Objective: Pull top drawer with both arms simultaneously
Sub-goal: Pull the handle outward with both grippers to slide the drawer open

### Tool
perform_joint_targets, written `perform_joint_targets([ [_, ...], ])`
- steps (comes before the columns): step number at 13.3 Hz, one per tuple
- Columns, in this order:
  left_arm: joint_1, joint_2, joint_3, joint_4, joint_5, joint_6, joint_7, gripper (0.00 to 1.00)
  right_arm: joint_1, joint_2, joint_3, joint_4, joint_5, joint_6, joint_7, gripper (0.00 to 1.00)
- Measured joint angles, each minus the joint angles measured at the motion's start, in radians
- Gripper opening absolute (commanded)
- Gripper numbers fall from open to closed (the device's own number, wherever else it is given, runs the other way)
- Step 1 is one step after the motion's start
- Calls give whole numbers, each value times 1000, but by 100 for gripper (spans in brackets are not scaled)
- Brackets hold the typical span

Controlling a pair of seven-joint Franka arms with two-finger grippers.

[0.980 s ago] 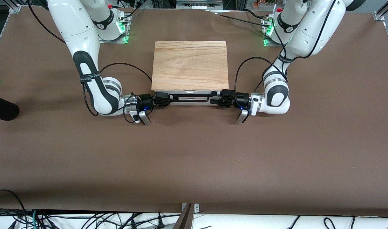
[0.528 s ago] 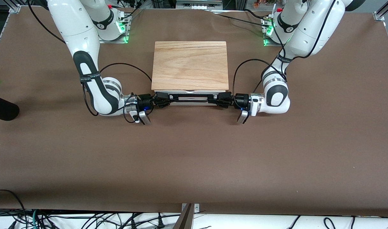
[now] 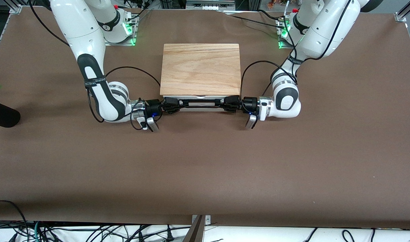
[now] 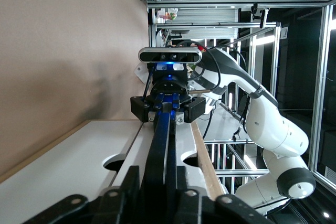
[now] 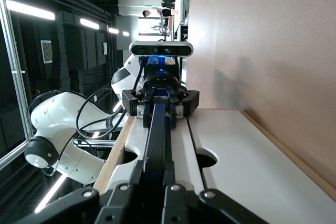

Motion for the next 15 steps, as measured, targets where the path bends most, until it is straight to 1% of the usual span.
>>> perform_joint_targets([
  [4,1,-1,0,-1,0,2,-2,13,0,0,0,0,0,0,0,0],
  [7,1,-1,0,-2,0,2,-2,0,0,0,0,1,0,0,0,0],
  [15,6,-1,1,-3,-6,2,-3,0,2,8,0,26,-8,10,18,0],
])
